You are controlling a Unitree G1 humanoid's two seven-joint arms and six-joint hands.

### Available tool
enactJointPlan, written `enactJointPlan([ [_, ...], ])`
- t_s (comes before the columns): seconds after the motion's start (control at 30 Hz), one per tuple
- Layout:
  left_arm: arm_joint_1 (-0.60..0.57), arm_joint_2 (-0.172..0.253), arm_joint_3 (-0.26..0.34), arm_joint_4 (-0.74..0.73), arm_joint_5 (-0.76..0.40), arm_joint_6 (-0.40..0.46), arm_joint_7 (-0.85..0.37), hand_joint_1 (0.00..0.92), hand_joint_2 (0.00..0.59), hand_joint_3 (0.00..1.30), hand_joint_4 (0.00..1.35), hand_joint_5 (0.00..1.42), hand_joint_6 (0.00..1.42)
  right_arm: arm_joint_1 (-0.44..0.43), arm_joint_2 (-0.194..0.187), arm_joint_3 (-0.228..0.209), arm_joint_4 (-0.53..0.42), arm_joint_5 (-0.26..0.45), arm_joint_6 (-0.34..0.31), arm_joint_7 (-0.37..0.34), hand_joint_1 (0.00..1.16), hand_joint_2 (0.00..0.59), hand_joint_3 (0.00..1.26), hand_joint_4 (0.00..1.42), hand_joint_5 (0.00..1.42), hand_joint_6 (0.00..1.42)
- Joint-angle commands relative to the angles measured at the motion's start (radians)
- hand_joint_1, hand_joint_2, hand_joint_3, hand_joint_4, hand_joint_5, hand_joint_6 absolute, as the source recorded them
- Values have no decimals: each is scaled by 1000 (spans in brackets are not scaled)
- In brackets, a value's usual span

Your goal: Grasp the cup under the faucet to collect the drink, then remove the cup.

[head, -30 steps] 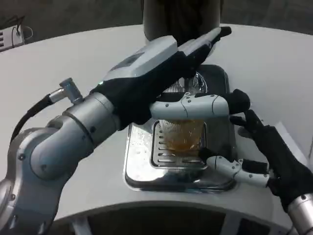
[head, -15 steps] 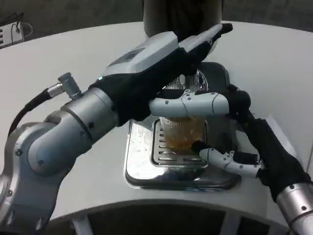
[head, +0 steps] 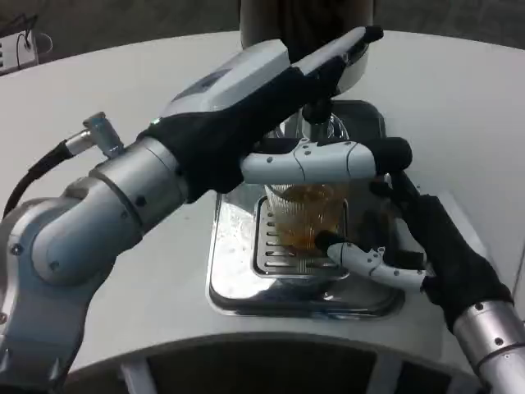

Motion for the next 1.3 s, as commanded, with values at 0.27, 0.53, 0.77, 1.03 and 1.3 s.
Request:
enactJointPlan([
  [0.27, 59, 7, 86, -88, -55, -16, 19, 0, 36, 0, 0, 0, 99, -12, 4, -5, 15, 12, -14, -10, 806, 218, 0, 21, 108, 111],
  [0.53, 109, 52, 132, -173, -90, 22, -13, 0, 41, 0, 0, 0, 102, -13, 6, -3, 10, 11, -11, -12, 805, 218, 0, 21, 109, 111],
  [0.77, 192, 97, 169, -240, -95, 66, -22, 0, 42, 0, 0, 0, 104, -16, 11, 0, 3, 14, -6, -9, 794, 222, 0, 22, 111, 111],
  [1.03, 357, 118, 239, -349, -67, 80, 10, 0, 39, 0, 0, 0, 103, -14, 12, 2, 4, 17, -7, -7, 787, 223, 0, 22, 111, 111],
  [1.3, 491, 153, 280, -408, 20, 98, 16, 0, 35, 0, 0, 0, 80, -15, 16, 5, 13, 27, -18, -3, 785, 224, 0, 22, 111, 111],
])
